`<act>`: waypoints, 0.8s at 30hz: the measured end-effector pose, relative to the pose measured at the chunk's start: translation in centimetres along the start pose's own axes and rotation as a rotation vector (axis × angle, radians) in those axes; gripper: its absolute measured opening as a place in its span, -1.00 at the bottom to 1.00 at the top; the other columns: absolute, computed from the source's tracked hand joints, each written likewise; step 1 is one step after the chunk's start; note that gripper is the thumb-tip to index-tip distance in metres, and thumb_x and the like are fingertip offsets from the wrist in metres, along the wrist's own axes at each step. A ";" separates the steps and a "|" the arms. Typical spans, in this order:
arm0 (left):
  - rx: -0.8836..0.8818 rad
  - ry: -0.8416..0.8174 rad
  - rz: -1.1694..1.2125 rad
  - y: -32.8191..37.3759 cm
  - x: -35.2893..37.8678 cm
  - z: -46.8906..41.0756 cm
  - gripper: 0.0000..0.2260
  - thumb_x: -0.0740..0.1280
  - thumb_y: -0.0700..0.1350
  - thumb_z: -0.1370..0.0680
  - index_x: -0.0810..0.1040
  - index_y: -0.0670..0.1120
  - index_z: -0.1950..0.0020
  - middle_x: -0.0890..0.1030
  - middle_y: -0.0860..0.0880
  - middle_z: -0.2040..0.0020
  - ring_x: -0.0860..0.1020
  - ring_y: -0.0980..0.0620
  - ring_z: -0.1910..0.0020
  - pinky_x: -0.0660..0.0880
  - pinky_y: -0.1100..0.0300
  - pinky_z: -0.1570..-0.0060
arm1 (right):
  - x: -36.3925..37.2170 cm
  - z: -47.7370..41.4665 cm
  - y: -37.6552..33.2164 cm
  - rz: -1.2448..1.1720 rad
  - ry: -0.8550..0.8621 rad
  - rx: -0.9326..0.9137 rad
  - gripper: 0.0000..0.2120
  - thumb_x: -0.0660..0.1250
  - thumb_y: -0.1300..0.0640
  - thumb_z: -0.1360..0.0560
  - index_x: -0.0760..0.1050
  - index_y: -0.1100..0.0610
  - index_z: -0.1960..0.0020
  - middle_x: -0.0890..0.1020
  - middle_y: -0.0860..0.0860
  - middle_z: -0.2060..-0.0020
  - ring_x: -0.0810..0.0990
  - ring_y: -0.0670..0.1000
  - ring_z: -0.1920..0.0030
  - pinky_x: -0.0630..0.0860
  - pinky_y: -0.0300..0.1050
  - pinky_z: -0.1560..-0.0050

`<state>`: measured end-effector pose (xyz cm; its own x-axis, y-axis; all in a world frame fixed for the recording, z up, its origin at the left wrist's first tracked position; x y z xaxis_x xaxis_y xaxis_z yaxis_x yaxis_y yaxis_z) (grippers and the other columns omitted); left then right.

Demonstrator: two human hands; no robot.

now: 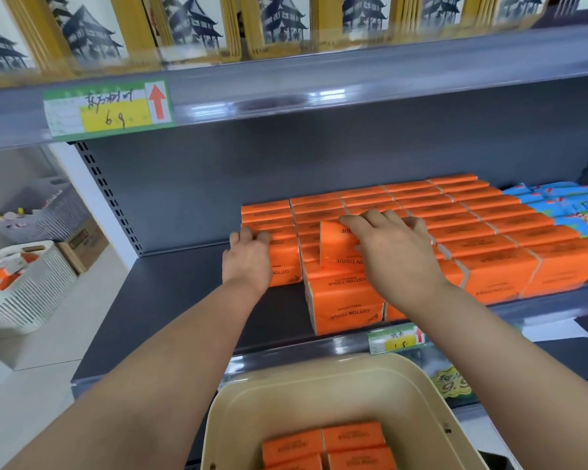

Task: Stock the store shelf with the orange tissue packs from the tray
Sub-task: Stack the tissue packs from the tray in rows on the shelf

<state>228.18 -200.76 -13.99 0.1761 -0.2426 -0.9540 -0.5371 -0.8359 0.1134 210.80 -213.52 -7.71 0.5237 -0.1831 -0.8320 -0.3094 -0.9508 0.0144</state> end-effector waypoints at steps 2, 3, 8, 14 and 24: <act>-0.004 0.021 0.046 -0.5 -0.1 0.2 -0.53 0.29 -0.35 -0.47 0.38 -0.09 -0.36 0.37 -0.11 -0.25 0.33 -0.11 -0.22 0.49 0.03 -0.09 | -0.1 -0.1 -0.2 -0.002 -0.012 0.003 -0.44 0.29 0.31 -0.48 0.32 -0.04 -0.41 0.52 0.00 -0.20 0.44 0.10 -0.21 0.32 0.10 -0.13; -0.010 0.032 0.068 -0.9 -0.3 0.4 -0.53 0.30 -0.34 -0.47 0.37 -0.10 -0.37 0.37 -0.11 -0.26 0.32 -0.11 -0.23 0.50 0.03 -0.09 | -0.2 -0.1 -0.2 0.001 -0.021 0.004 -0.44 0.28 0.31 -0.48 0.31 -0.04 -0.41 0.51 -0.01 -0.21 0.44 0.10 -0.22 0.32 0.10 -0.14; -0.028 0.099 0.142 -3.3 -2.3 1.7 -0.57 0.27 -0.34 -0.47 0.38 -0.13 -0.33 0.40 -0.13 -0.24 0.33 -0.12 -0.20 0.47 0.04 -0.04 | -1.2 -1.6 -2.0 -0.014 -0.042 0.013 -0.46 0.28 0.28 -0.47 0.32 -0.05 -0.39 0.49 -0.02 -0.22 0.42 0.09 -0.24 0.34 0.09 -0.11; -0.100 0.125 0.207 -7.0 -5.2 3.5 -0.48 0.22 -0.42 -0.42 0.35 -0.16 -0.37 0.38 -0.16 -0.29 0.30 -0.14 -0.26 0.43 0.03 -0.06 | -0.8 -5.0 -8.7 -0.307 -0.109 -0.101 -0.54 0.26 0.17 -0.52 0.32 -0.04 -0.39 0.41 0.04 -0.20 0.39 0.13 -0.27 0.40 0.12 -0.14; -0.060 -0.007 0.285 -8.2 -2.9 5.5 -0.57 0.24 -0.27 -0.54 0.32 -0.13 -0.41 0.37 -0.09 -0.35 0.30 -0.08 -0.33 0.42 0.11 -0.08 | 7.3 -3.8 -12.2 -0.079 -0.371 -0.153 -0.52 0.25 0.27 -0.50 0.37 -0.06 -0.37 0.43 0.06 -0.24 0.33 0.12 -0.31 0.30 0.11 -0.20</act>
<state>227.51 -190.45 -13.67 0.0193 -0.4683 -0.8833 -0.5145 -0.7622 0.3929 221.38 -204.21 -11.89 0.2103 -0.0319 -0.9771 -0.1434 -0.9897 0.0014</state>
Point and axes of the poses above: each hand's wrist, its own z-axis away from the middle knuckle, its own x-axis out of the palm, y = z × x, the point moved 6 cm from there along -z, towards the middle knuckle
